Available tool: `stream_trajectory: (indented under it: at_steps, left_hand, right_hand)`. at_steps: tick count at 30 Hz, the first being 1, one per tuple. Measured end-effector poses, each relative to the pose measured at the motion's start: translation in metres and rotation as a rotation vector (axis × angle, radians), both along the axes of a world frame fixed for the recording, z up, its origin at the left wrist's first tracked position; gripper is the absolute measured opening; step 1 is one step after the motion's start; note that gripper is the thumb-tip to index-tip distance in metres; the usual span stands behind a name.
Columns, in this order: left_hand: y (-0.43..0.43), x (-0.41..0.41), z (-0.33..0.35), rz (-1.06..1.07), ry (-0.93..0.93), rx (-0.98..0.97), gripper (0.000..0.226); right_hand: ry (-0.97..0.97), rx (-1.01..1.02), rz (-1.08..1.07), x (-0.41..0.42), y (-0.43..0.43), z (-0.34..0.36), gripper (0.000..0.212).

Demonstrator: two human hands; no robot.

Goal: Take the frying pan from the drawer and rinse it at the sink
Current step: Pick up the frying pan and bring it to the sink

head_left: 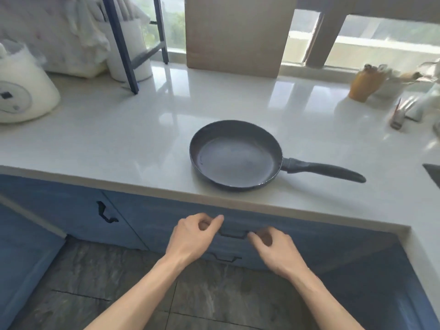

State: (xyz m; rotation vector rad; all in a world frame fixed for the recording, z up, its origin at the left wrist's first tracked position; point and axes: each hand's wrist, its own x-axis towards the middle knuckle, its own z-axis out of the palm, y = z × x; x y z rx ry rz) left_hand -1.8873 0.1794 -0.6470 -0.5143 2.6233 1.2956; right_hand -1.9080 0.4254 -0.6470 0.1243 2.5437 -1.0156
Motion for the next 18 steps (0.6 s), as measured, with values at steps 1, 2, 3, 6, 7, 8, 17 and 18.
stream_trajectory:
  at_steps: [1, 2, 3, 6, 7, 8, 17, 18]
  left_hand:
    - [-0.003, 0.001, 0.018, -0.004, 0.004, -0.015, 0.054]
    - [-0.006, 0.001, 0.037, -0.009, 0.016, -0.035, 0.058]
    - [-0.009, -0.002, 0.056, -0.014, 0.029, -0.058, 0.061]
    - [-0.019, -0.018, 0.108, -0.009, 0.056, -0.102, 0.061]
    - [-0.023, -0.025, 0.122, 0.000, 0.056, -0.117, 0.060]
    - [-0.028, -0.032, 0.133, 0.006, 0.054, -0.139, 0.062]
    - [-0.069, -0.109, 0.153, 0.001, -0.085, -0.257, 0.095]
    - [-0.074, -0.119, 0.146, 0.001, -0.101, -0.252, 0.094]
  right_hand:
    - [0.003, 0.021, 0.028, 0.000, 0.004, 0.020, 0.043]
    - [0.008, 0.036, 0.052, -0.002, 0.008, 0.041, 0.044]
    - [0.018, 0.051, 0.072, -0.005, 0.012, 0.061, 0.046]
    - [0.074, 0.056, 0.114, -0.025, 0.023, 0.117, 0.044]
    - [0.096, 0.048, 0.119, -0.034, 0.025, 0.134, 0.041]
    - [0.124, 0.042, 0.120, -0.044, 0.027, 0.149, 0.039]
    - [0.294, 0.376, 0.222, -0.135, 0.021, 0.178, 0.067]
    - [0.278, 0.444, 0.232, -0.144, 0.019, 0.172, 0.070]
